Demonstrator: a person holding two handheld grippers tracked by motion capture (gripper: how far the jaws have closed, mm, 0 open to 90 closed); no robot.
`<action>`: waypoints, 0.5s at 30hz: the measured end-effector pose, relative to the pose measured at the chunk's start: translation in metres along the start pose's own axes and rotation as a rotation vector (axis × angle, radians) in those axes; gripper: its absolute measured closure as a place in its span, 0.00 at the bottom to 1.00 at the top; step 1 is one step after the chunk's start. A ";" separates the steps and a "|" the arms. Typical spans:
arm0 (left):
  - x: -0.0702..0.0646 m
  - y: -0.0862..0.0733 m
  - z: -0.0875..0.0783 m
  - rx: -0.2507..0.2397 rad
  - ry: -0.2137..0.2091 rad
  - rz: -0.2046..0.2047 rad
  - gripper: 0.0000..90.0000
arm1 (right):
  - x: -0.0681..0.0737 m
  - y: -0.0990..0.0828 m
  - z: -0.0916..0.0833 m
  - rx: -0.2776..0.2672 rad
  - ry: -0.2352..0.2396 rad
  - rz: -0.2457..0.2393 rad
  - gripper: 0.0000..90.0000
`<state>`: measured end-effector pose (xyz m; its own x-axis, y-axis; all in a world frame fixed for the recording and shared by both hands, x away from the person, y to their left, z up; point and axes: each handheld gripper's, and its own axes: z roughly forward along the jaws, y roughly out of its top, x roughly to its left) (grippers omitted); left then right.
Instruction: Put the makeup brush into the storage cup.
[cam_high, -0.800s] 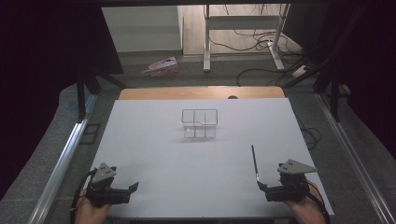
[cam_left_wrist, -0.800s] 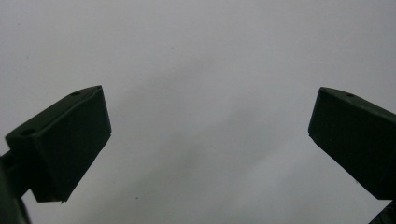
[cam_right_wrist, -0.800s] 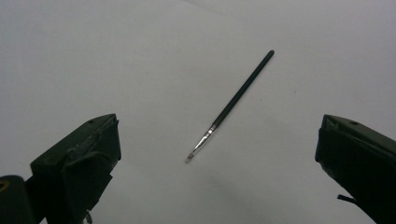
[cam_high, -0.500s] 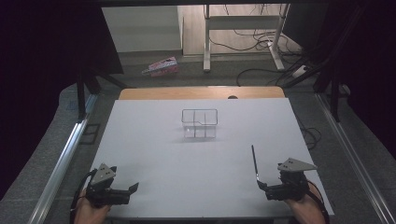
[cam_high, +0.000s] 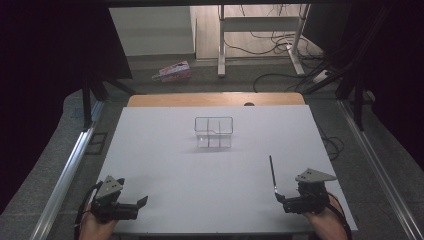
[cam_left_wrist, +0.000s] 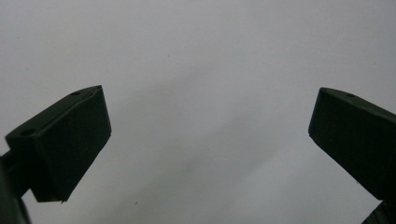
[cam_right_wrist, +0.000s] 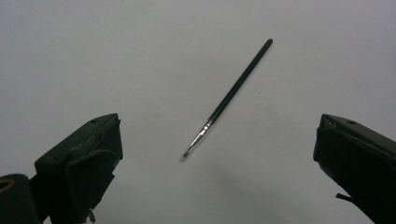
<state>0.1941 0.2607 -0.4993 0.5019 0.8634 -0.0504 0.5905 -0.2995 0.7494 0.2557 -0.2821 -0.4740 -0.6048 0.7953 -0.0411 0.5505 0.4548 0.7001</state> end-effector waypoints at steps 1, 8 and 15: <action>0.000 0.000 0.000 -0.003 0.001 -0.002 0.00 | 0.000 0.000 0.000 0.001 -0.002 0.000 0.01; 0.003 -0.001 -0.001 -0.016 -0.001 -0.017 0.00 | 0.000 0.001 0.001 0.011 -0.012 0.003 0.00; 0.002 0.000 -0.001 -0.018 0.011 -0.016 0.00 | 0.001 0.003 0.004 0.072 -0.026 -0.003 0.00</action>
<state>0.1946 0.2630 -0.4991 0.4856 0.8724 -0.0548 0.5866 -0.2787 0.7604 0.2591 -0.2781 -0.4750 -0.5921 0.8034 -0.0625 0.5892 0.4846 0.6465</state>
